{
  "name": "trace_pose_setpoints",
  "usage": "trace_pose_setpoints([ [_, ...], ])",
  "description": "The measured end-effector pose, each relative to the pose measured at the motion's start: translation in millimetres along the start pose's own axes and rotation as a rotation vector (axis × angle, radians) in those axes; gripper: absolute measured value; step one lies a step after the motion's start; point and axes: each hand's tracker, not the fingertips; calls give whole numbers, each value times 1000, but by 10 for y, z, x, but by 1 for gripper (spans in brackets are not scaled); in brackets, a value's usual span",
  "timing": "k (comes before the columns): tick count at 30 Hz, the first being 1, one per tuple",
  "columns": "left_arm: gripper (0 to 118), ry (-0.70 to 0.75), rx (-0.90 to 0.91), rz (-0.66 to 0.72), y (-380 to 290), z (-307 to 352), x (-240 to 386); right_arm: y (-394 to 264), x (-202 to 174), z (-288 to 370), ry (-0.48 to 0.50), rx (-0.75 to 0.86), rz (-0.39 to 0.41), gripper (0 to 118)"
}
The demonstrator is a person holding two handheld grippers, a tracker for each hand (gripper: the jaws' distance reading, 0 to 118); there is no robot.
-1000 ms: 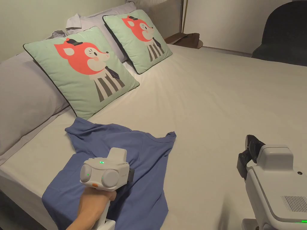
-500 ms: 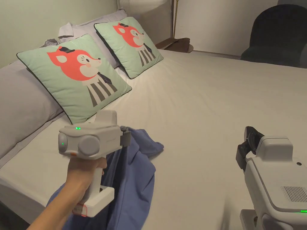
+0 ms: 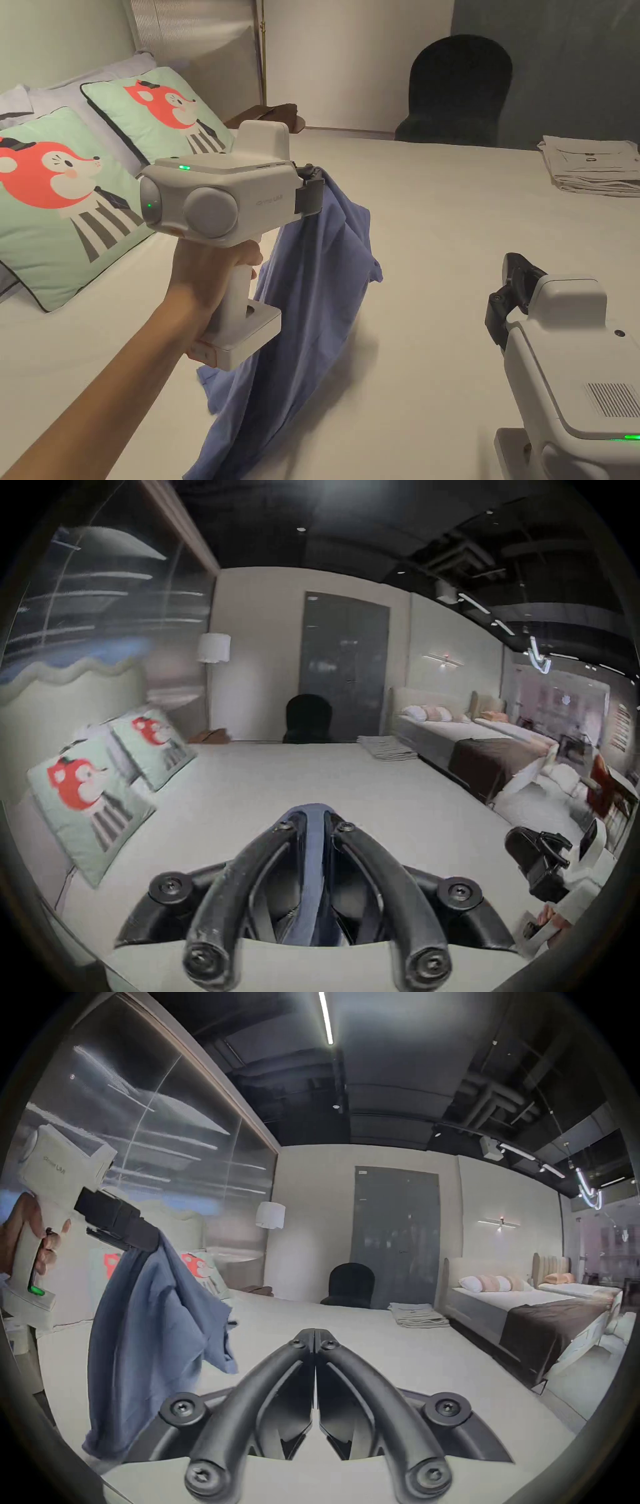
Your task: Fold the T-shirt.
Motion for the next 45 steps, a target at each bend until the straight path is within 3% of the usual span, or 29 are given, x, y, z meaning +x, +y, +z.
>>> trace_pose_setpoints([
  [10, 5, -320, -69, -21, -121, -617, 1132, 55, 889, 370, -202, 15, 21, 0],
  [17, 5, -440, -176, -74, -584, -813, 1795, -27, 1178, 534, -279, -6, 20, 0],
  [24, 5, -453, -401, -74, -1565, -1141, 1939, -176, 1210, 554, -289, -44, 14, 0],
  [31, 5, -344, -618, -109, -2364, -1186, 1927, -290, 1140, 509, -270, -76, 2, 0],
  [37, 6, -305, -629, -136, -2474, -1144, 1989, -311, 1105, 503, -258, -89, 9, 0],
  [39, 17, -300, -624, -141, -2414, -1098, 2022, -299, 1100, 507, -258, -88, 12, 0],
  [40, 33, -297, -614, -146, -2344, -1073, 2008, -288, 1100, 508, -258, -87, 12, 0],
  [41, 65, -291, -600, -148, -2308, -1032, 2006, -276, 1100, 510, -258, -87, 12, 0],
  [43, 106, -245, -539, -154, -2215, -984, 1967, -246, 1092, 531, -262, -79, 12, 0],
  [45, 110, -220, -489, -148, -2095, -951, 1901, -211, 1084, 545, -260, -71, 9, 0],
])
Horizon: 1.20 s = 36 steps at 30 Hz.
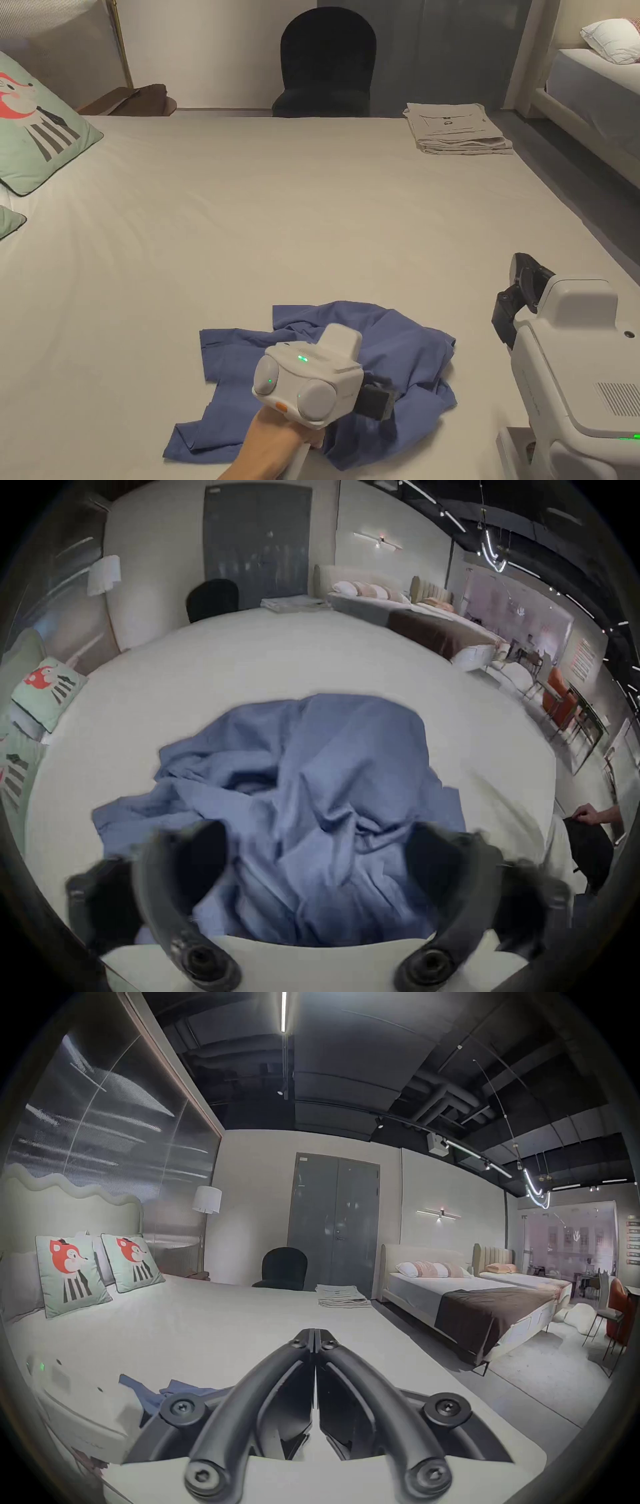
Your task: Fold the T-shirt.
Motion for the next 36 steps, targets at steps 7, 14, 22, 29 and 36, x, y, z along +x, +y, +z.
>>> trace_pose_setpoints([
  [7, 108, 74, 306, 48, 339, 759, -369, 122, -93, 73, 5, 29, -4, 0],
  [14, 108, 333, 643, 26, 387, 1417, -763, 221, -221, 85, 28, 53, -2, 0],
  [22, 107, 534, 712, -3, 139, 1642, -1045, 294, -374, 106, 57, 77, -1, 0],
  [29, 0, 536, 701, 71, 24, 1661, -1201, 300, -440, 128, 77, 81, 5, 0],
  [36, 0, 508, 673, 100, 14, 1656, -1266, 310, -440, 140, 78, 84, 0, 0],
])
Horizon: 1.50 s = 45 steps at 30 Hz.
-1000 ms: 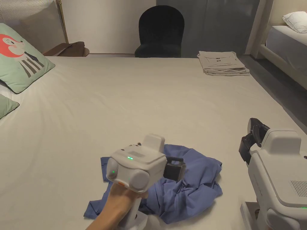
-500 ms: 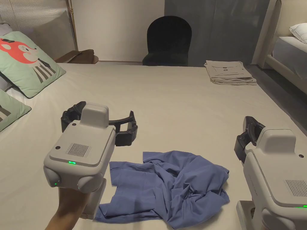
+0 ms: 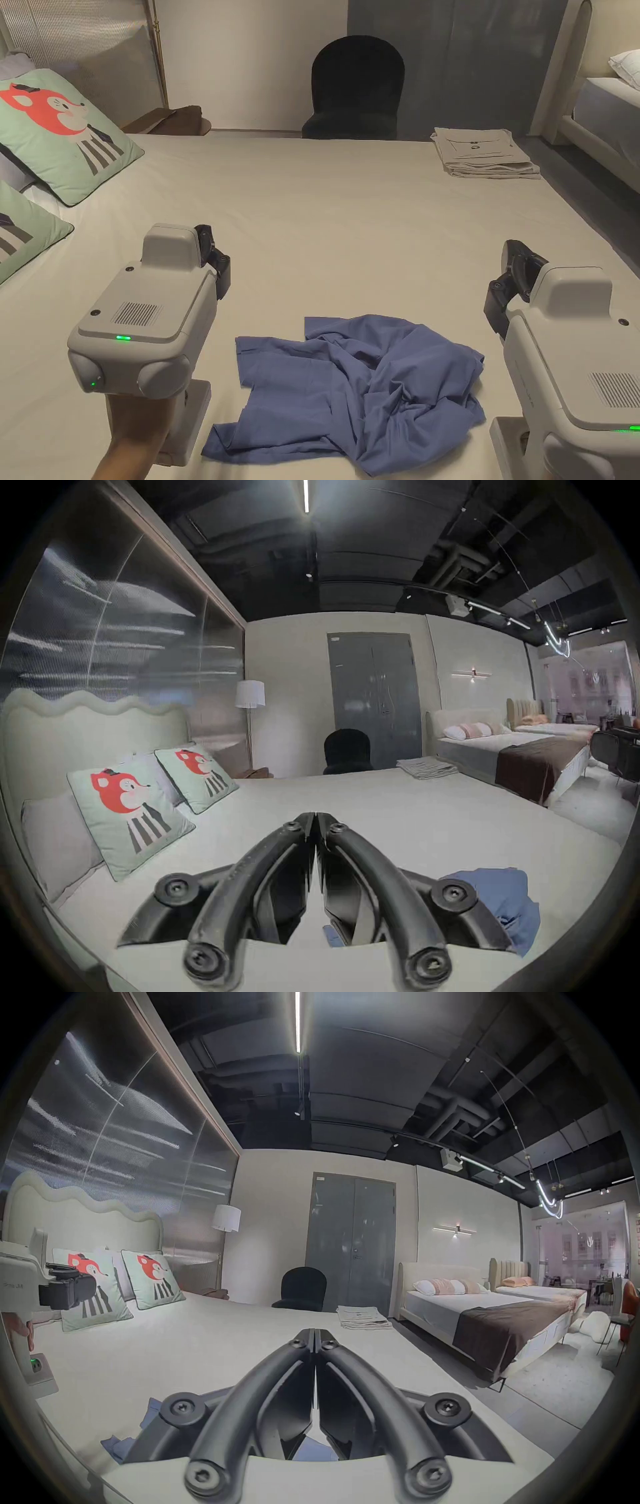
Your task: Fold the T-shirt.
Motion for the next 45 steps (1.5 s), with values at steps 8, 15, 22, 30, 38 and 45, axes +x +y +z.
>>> trace_pose_setpoints([
  [8, 0, -102, -370, 61, -210, -170, -12, -33, 47, 7, -8, -8, -3, 0],
  [15, 0, -202, -631, 136, -955, -99, 48, -139, 88, 7, -7, -32, -3, 0],
  [22, 105, -181, -785, 152, -1406, -58, 87, -239, 117, -13, -9, -62, -7, 0],
  [30, 78, -152, -817, 75, -1583, -18, 276, -347, 165, -60, -15, -95, -10, 0],
  [38, 9, -213, -811, 98, -1568, 9, 385, -460, 278, -196, -26, -143, -30, 0],
  [45, 8, -271, -715, 134, -1269, 58, 292, -839, 549, -995, -20, -493, -86, 82],
])
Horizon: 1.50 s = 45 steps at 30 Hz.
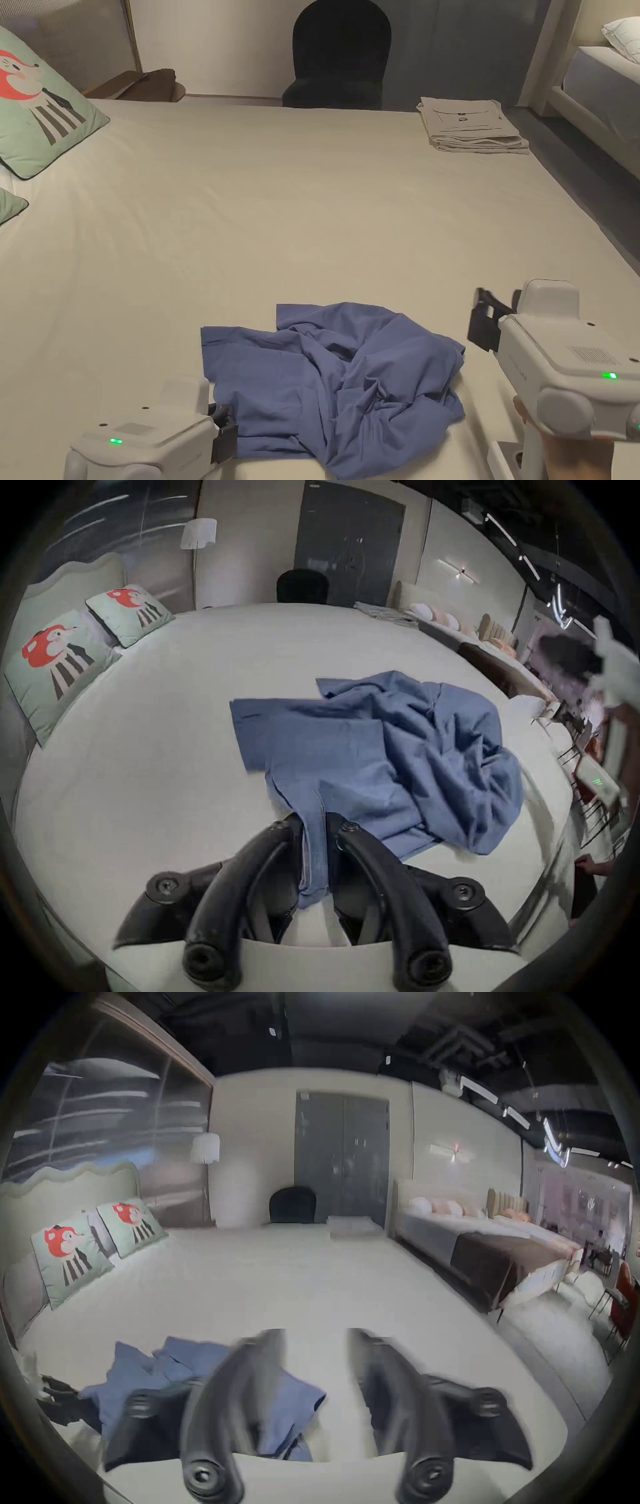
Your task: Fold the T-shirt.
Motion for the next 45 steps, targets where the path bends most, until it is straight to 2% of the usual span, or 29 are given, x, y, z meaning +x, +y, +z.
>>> trace_pose_setpoints([
  [2, 8, -21, 16, 14, 42, 12, -39, -33, 85, -335, 15, -104, -40, 106],
  [8, 7, -30, 21, 12, 171, -23, -47, -202, 163, -1157, 90, -369, -112, 107],
  [10, 7, -30, 16, 10, 185, -65, -50, -266, 137, -1302, 94, -456, -89, 107],
  [12, 8, -30, 17, 0, 194, -85, -50, -331, 112, -1368, 89, -450, -100, 106],
  [13, 7, -29, 16, -4, 193, -103, -51, -353, 99, -1405, 95, -465, -101, 102],
  [15, 8, -31, 12, -7, 188, -137, -70, -381, 72, -1439, 106, -490, -83, 84],
  [17, 8, -31, 11, -6, 185, -144, -80, -416, 33, -1412, 138, -506, -79, 54],
  [19, 8, -34, 12, 2, 171, -149, -90, -459, 4, -1384, 180, -526, -67, 34],
  [20, 8, -36, 12, 6, 169, -153, -97, -468, -12, -1365, 178, -527, -51, 17],
  [21, 7, -38, 11, 8, 169, -158, -105, -476, -33, -1348, 172, -520, -18, 8],
  [26, 8, -59, 20, 65, 170, -166, -185, -331, -61, -1105, 155, -411, 42, 6],
  [31, 7, -76, 64, 104, 389, -121, -252, 116, -112, -731, 109, -229, 198, 6],
  [40, 7, 9, 271, 57, 1595, 171, -509, 1263, -25, -380, 45, 19, 254, 6],
  [45, 7, 107, 375, -11, 2400, 312, -668, 1831, 60, -398, 3, 122, 228, 6],
])
